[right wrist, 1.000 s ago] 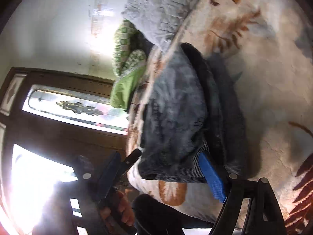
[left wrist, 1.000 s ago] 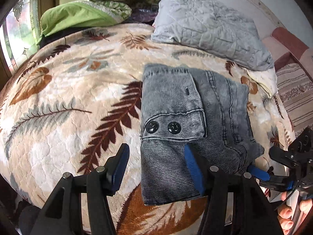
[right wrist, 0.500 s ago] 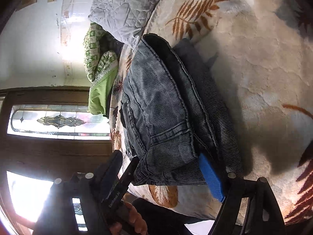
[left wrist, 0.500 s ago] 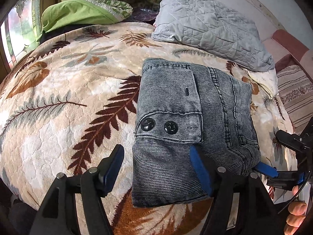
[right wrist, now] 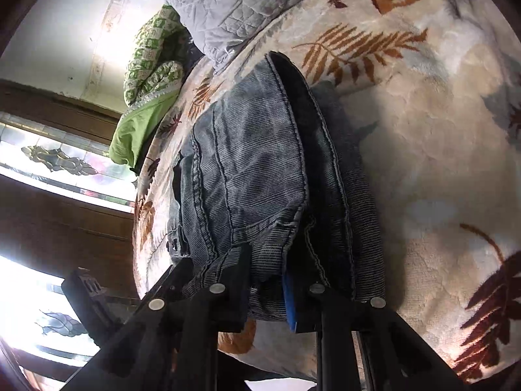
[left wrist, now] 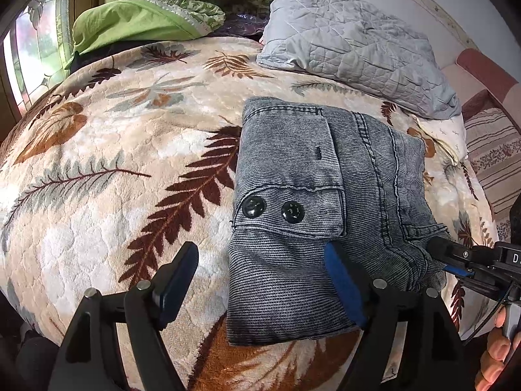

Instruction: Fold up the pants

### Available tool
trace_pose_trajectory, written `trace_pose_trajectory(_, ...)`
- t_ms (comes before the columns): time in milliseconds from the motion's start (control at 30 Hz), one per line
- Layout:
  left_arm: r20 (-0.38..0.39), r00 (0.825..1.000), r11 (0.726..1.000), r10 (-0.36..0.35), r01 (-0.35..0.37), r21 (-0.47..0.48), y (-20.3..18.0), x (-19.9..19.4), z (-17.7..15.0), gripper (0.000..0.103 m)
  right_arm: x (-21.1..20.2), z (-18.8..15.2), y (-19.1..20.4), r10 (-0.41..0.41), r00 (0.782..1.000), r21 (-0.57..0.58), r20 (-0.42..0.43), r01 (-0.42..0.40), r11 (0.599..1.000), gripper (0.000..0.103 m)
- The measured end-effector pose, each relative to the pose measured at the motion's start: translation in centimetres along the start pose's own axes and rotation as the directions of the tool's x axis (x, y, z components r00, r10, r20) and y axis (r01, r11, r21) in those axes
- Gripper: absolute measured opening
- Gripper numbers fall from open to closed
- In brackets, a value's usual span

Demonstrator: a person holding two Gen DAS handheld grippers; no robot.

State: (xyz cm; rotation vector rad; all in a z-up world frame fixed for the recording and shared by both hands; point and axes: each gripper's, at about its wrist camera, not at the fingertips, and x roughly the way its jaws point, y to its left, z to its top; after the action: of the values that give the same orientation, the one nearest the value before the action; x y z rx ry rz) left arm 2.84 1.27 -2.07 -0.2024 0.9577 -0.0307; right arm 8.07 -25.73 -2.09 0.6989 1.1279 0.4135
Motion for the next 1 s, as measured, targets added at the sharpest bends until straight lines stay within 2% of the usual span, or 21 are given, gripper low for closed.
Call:
trace_pose_trajectory(67,0.028,0.999,1.0,-0.016,0.017,-0.015,0.1,-1.4,0.4,0.08,-1.4,-0.2,1.6,-0.038,0.998,-0.073,0.051,0.041,0.996,0.018)
trace_pose_trajectory(133,0.09,0.996,1.0,-0.022,0.024,-0.017,-0.1,-3.2,0.9,0.08,-2.9,-0.5,2.9,-0.061,0.993,-0.137,0.101,0.074,0.988,0.018)
trace_pose_trajectory(200,0.129,0.991,1.0,-0.016,0.016,0.003,-0.5,-4.0,1.1,0.08,-3.7,-0.8,3.5,-0.074,0.989,-0.162,0.127,0.095,0.982,0.018)
trace_pose_trajectory(233,0.118,0.993,1.0,-0.005,0.003,0.019,-0.8,-3.7,1.0,0.08,-3.6,-1.0,3.3,-0.085,0.988,-0.165,0.128,0.106,0.981,0.018)
trace_pose_trajectory(300,0.027,0.999,0.997,0.038,-0.04,0.066,-1.4,-1.1,0.4,0.08,-2.6,-1.7,2.0,-0.123,0.986,-0.157,0.11,0.139,0.978,0.018)
trace_pose_trajectory(333,-0.032,0.997,0.994,0.065,-0.061,0.088,-1.6,0.6,-0.2,0.08,-1.3,-2.0,1.0,-0.14,0.987,-0.133,0.084,0.15,0.98,0.018)
trace_pose_trajectory(367,-0.04,0.996,0.994,0.075,-0.071,0.089,-1.4,1.5,-0.9,0.082,0.0,-2.2,-0.4,-0.147,0.988,-0.11,0.036,0.15,0.983,0.019)
trace_pose_trajectory(400,-0.008,0.998,0.995,0.066,-0.065,0.073,-1.1,1.3,-1.0,0.083,0.5,-2.5,-1.3,-0.132,0.991,-0.098,0.011,0.132,0.986,0.021)
trace_pose_trajectory(467,-0.017,0.998,0.995,0.067,-0.066,0.072,-1.0,1.2,-0.8,0.085,-0.2,-2.3,-1.7,-0.083,0.996,-0.078,0.031,0.085,0.993,0.024)
trace_pose_trajectory(567,-0.01,0.997,0.993,0.079,-0.077,0.09,-1.3,1.2,-0.8,0.085,-1.4,-1.7,-1.8,-0.074,0.997,-0.066,0.016,0.075,0.995,0.027)
trace_pose_trajectory(633,0.001,0.997,0.992,0.082,-0.082,0.092,-1.4,1.2,-1.0,0.085,-2.8,-1.4,-1.2,-0.079,0.996,-0.079,0.05,0.083,0.993,0.028)
trace_pose_trajectory(700,0.006,0.996,0.992,0.085,-0.086,0.093,-1.5,1.1,-1.0,0.085,-4.1,-0.5,-0.3,-0.076,0.993,-0.088,0.092,0.084,0.993,0.034)
trace_pose_trajectory(733,0.006,0.996,0.992,0.088,-0.088,0.095,-1.5,1.1,-1.0,0.085,-4.6,0.0,0.4,-0.067,0.992,-0.098,0.107,0.078,0.992,0.045)
trace_pose_trajectory(767,0.007,0.996,0.991,0.09,-0.091,0.1,-1.5,1.1,-1.0,0.085,-4.8,0.7,1.2,-0.052,0.992,-0.115,0.114,0.066,0.991,0.06)
trace_pose_trajectory(800,0.007,0.996,0.99,0.091,-0.092,0.104,-1.5,1.0,-1.0,0.085,-4.8,1.5,2.1,-0.036,0.993,-0.136,0.11,0.051,0.989,0.065)
trace_pose_trajectory(867,0.006,0.996,0.99,0.092,-0.092,0.105,-1.6,1.1,-1.0,0.085,-4.3,3.0,4.2,0.017,0.996,-0.184,0.088,-0.001,0.983,0.065)
trace_pose_trajectory(900,0.005,0.996,0.99,0.093,-0.093,0.104,-1.6,1.0,-1.0,0.085,-3.4,3.9,5.3,0.069,0.996,-0.201,0.06,-0.055,0.978,0.065)
trace_pose_trajectory(967,0.006,0.995,0.99,0.096,-0.096,0.107,-1.6,1.0,-1.0,0.085,-1.3,5.9,6.0,0.177,0.984,-0.169,-0.008,-0.176,0.97,0.065)
trace_pose_trajectory(1000,0.005,0.995,0.989,0.096,-0.096,0.11,-1.6,1.0,-1.0,0.085,0.1,7.0,6.2,0.203,0.978,-0.149,-0.048,-0.208,0.967,0.065)
